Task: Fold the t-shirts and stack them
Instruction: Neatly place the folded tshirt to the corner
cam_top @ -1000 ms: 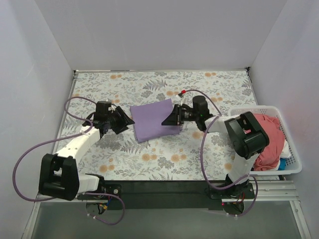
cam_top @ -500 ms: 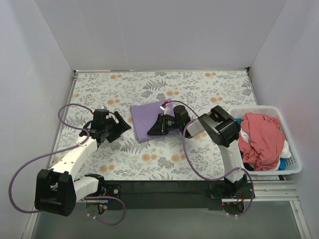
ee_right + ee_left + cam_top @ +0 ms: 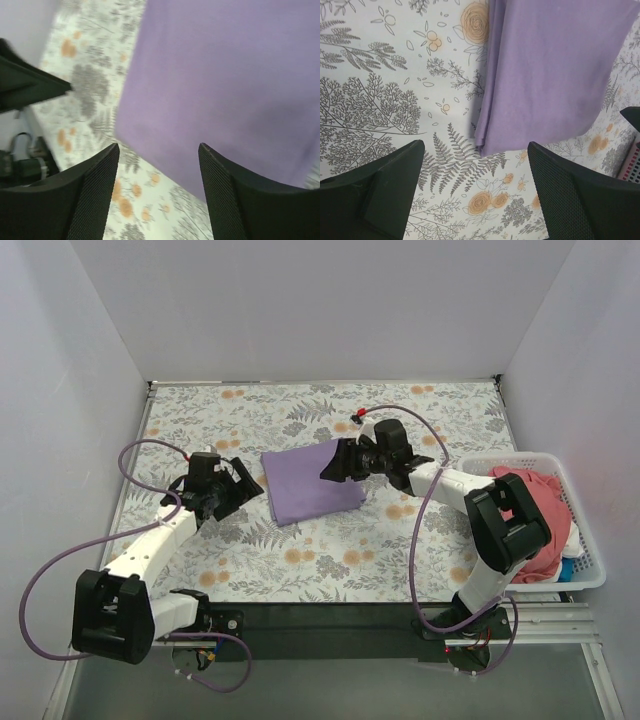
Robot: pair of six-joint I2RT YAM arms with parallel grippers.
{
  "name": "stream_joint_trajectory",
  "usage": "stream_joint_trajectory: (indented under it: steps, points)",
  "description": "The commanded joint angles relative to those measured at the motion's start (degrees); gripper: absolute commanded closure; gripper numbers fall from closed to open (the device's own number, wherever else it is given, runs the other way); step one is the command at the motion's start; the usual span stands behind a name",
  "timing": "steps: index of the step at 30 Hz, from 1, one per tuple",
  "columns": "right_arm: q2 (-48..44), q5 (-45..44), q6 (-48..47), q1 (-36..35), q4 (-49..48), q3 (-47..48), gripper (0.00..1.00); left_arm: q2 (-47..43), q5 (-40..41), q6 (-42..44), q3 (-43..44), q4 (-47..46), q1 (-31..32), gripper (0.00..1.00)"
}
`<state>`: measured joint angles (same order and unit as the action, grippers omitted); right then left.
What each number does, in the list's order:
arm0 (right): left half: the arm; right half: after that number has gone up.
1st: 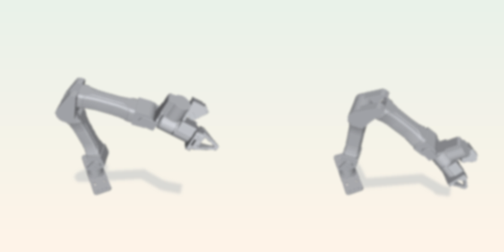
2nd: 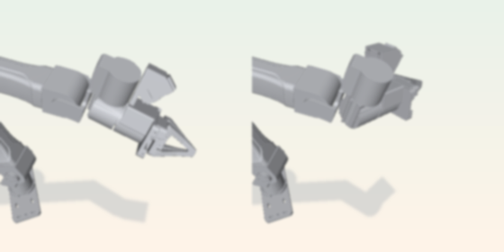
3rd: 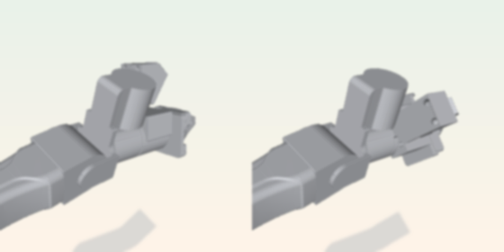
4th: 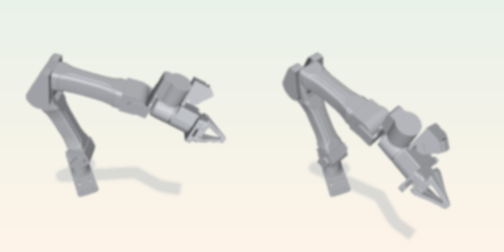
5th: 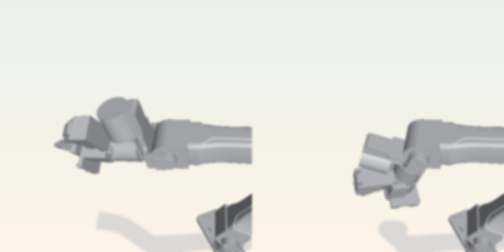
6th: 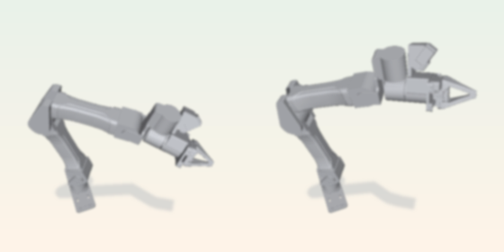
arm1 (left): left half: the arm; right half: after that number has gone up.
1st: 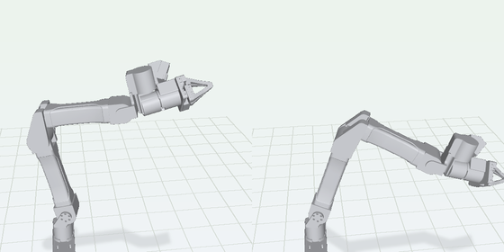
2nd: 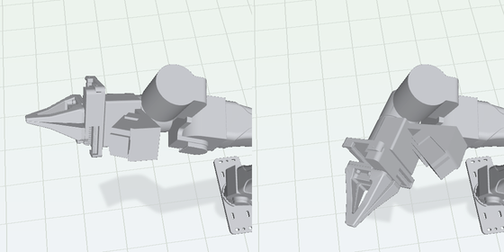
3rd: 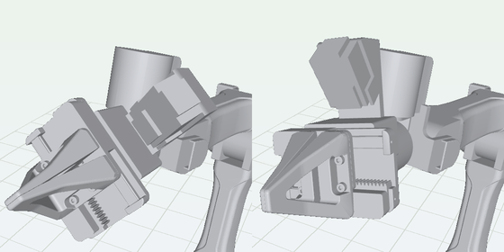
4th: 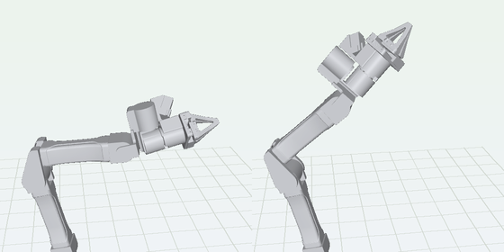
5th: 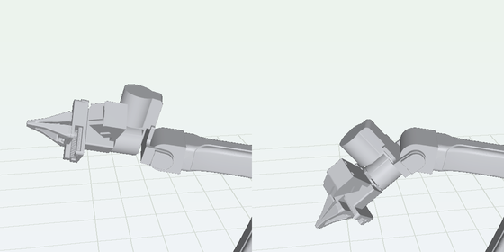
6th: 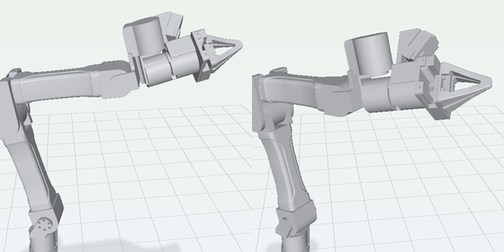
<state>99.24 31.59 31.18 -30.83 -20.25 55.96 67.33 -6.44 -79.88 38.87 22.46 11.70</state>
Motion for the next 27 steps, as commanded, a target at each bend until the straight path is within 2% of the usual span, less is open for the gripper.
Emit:
stream_joint_trajectory:
  steps: [1,6,11,22,26,27]
  points:
    - [-4.2,-16.9,-14.7,-0.3,23.1,2.4,0.28,-2.5,5.6,4.2,2.9,0.4,-0.2,0.16]
    - [-5.0,-21.8,-19.2,-0.3,29.8,4.5,0.18,-4.7,13.5,7.9,3.4,0.7,-0.2,0.16]
    - [-1.6,-22.7,-20.1,-0.3,31.5,6.9,0.18,-6.0,16.8,7.2,1.1,-0.5,-0.2,0.16]
    - [7.1,-19.6,-19.3,-1.7,31.6,10.8,0.26,-4.0,15.1,7.8,2.0,-1.8,-0.2,0.18]
    - [9.1,-20.8,-20.1,-2.8,32.3,11.5,0.33,-3.7,14.6,7.9,2.0,-1.9,-0.2,0.18]
    - [9.5,-21.0,-20.2,-3.0,32.6,11.6,0.40,-3.6,14.5,7.9,2.2,-1.9,-0.2,0.18]
